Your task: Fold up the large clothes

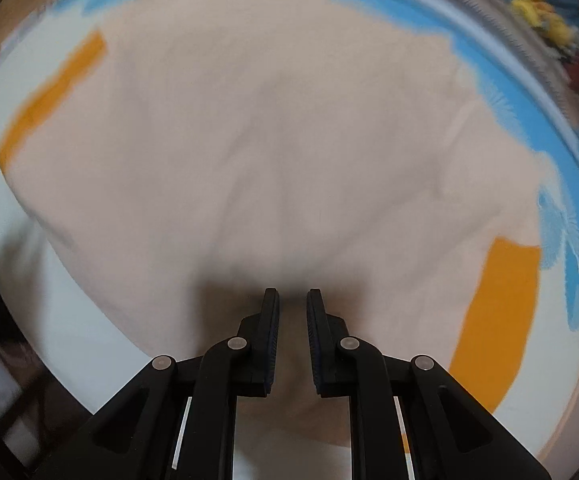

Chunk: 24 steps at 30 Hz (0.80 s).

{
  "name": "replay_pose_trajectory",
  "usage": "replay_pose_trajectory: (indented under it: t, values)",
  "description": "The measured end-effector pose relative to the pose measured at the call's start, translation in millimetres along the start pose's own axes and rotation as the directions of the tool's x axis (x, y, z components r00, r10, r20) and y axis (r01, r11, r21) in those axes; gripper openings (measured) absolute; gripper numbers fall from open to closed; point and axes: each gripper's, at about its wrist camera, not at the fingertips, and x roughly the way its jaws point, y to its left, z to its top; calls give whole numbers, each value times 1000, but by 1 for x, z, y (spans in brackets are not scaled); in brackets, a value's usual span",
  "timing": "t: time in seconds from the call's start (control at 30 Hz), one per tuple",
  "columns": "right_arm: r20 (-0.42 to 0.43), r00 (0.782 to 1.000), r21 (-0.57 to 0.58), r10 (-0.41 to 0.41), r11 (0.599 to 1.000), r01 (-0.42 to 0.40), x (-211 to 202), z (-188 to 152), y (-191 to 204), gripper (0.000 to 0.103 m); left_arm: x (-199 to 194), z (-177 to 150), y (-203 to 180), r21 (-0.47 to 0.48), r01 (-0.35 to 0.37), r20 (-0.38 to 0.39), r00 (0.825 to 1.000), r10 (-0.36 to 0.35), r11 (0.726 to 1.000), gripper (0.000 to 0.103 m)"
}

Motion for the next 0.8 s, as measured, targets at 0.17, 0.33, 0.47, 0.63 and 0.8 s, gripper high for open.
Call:
replay_pose_trajectory:
  t: [0.17,0.33,0.47,0.63,0.8]
  values:
    - [-40,999,78,-13,997,16,19,-7,11,20,0,-19,19,-38,47,7,999,-46,998,17]
    - [-84,994,112,-70,991,80,32,-19,15,20,7,-48,33,-54,57,-47,997,-60,997,17]
    - [-68,997,298,-26,953,45,32,-25,-14,20,3,-43,32,-32,75,-11,997,-75,997,17]
    - [-31,997,278,-69,958,74,9,-31,-7,20,10,-51,37,34,47,-25,999,-47,998,17]
    - [106,992,365,-65,931,22,-36,-50,-6,20,13,-59,41,36,18,-31,999,-17,999,17]
